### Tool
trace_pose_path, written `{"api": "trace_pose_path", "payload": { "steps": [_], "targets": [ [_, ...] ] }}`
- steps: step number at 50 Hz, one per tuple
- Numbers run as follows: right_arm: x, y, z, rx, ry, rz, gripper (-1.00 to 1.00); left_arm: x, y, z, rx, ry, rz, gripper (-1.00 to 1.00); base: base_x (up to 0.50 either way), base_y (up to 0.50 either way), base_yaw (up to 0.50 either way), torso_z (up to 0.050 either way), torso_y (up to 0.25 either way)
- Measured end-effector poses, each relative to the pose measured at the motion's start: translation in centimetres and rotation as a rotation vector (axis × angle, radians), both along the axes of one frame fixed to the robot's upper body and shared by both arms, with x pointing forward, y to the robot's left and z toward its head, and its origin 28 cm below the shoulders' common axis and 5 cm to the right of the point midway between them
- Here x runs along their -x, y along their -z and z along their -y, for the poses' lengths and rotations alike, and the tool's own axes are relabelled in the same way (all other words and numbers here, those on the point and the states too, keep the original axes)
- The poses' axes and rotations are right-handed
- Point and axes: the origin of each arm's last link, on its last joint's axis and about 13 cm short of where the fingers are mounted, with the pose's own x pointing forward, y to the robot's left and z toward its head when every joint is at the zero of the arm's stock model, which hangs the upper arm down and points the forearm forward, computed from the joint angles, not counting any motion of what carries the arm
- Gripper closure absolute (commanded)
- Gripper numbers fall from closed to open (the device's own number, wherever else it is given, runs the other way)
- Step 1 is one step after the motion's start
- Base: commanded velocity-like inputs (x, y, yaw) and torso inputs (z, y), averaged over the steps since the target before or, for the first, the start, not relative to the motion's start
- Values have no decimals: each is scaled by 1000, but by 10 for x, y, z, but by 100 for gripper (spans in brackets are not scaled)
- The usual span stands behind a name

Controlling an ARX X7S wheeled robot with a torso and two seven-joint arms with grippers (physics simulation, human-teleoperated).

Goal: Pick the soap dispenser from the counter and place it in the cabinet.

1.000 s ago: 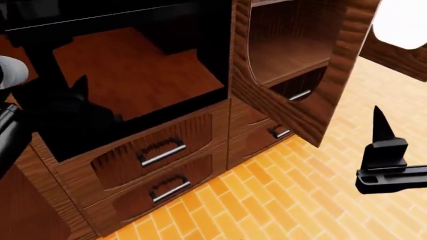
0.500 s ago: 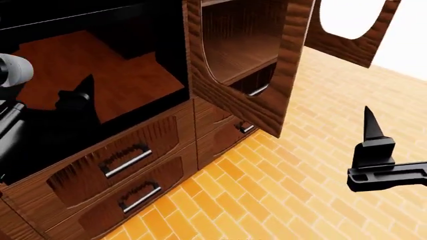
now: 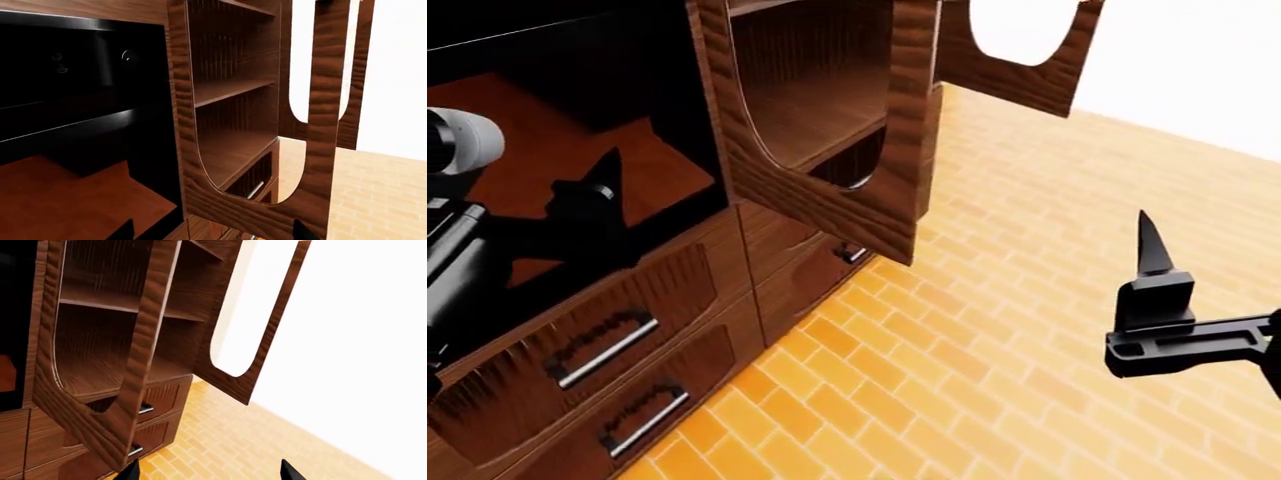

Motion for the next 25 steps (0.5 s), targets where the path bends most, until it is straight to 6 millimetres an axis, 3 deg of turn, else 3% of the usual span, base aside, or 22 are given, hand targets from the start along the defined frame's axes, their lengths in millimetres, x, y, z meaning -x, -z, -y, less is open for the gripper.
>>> {"api": "trace_pose_path", "payload": {
  "steps": [25],
  "targets": [
    [0, 1, 1, 4, 0, 3, -100, 0, 0, 1, -1, 8, 6, -100, 0, 0, -500, 0, 0]
  ]
}}
